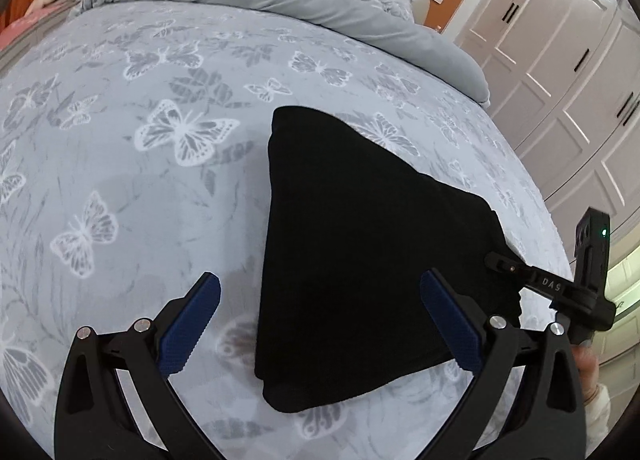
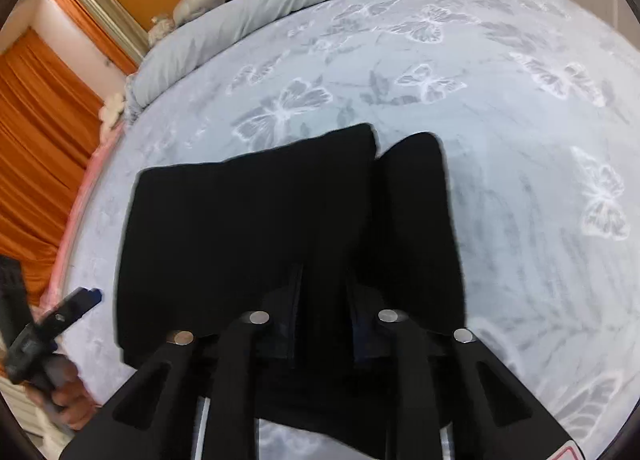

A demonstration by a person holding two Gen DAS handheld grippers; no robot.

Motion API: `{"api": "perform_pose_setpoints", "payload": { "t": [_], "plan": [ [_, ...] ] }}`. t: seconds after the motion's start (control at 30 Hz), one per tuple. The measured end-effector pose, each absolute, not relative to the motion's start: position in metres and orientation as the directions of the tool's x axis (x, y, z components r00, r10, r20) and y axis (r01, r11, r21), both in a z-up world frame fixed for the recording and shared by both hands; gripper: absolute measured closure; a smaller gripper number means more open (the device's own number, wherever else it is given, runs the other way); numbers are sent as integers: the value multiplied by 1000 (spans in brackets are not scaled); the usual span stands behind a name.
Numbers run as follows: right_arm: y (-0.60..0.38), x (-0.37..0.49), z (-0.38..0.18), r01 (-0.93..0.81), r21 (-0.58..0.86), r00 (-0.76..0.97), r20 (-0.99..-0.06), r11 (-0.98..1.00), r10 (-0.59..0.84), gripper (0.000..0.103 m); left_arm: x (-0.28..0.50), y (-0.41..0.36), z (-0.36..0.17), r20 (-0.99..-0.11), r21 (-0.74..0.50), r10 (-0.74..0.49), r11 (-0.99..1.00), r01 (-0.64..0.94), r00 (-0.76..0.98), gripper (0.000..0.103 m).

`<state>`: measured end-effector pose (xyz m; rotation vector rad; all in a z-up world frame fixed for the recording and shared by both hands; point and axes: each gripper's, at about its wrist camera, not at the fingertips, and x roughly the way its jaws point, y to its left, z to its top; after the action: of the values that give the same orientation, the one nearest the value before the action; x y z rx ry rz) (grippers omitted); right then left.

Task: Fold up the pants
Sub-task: 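Grasp the folded trouser bundle with the right tool and straighten it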

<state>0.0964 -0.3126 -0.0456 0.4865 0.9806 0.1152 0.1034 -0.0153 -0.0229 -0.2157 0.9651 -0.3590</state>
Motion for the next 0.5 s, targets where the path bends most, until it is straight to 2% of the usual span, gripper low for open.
{"api": "perform_pose_setpoints", "payload": {
  "t": [0.07, 0.17, 0.2, 0.23, 0.3, 0.33, 0.4, 0.43, 0.47, 0.5],
  "plan": [
    [-307, 81, -10, 71, 426, 630, -721, 902, 291, 89, 100, -17, -21, -759, -329, -396, 918, 220, 517, 5],
    [-297, 47, 28, 49, 246, 711, -689, 968, 139, 89, 98, -22, -19, -757, -323, -404, 915, 243, 513, 5],
    [-299, 43, 20, 85, 180, 708, -703, 980, 68, 87, 98, -24, -20, -760, -314, -398, 917, 246, 513, 5],
    [-303, 45, 6, 119, 152, 678, -735, 981, 32, 78, 98, -28, -22, -768, -299, -387, 921, 248, 510, 5],
    [-312, 66, -55, 166, 141, 469, -882, 976, 48, 66, 99, -35, -31, -789, -269, -364, 929, 255, 494, 5],
    [-316, 65, -60, 178, 172, 476, -877, 969, 68, 66, 100, -37, -35, -799, -258, -353, 932, 253, 487, 5],
    [-322, 57, -36, 183, 220, 548, -832, 958, 87, 65, 101, -40, -41, -813, -249, -340, 937, 246, 473, 5],
    [-324, 51, -23, 179, 217, 589, -805, 960, 72, 60, 101, -38, -40, -812, -254, -341, 937, 240, 474, 5],
    [-327, 45, -12, 179, 213, 626, -778, 961, 56, 49, 101, -35, -39, -807, -263, -347, 936, 234, 478, 5],
    [-331, 40, -5, 191, 203, 652, -757, 960, 30, 22, 101, -32, -38, -805, -274, -352, 934, 227, 478, 5]
  ]
}}
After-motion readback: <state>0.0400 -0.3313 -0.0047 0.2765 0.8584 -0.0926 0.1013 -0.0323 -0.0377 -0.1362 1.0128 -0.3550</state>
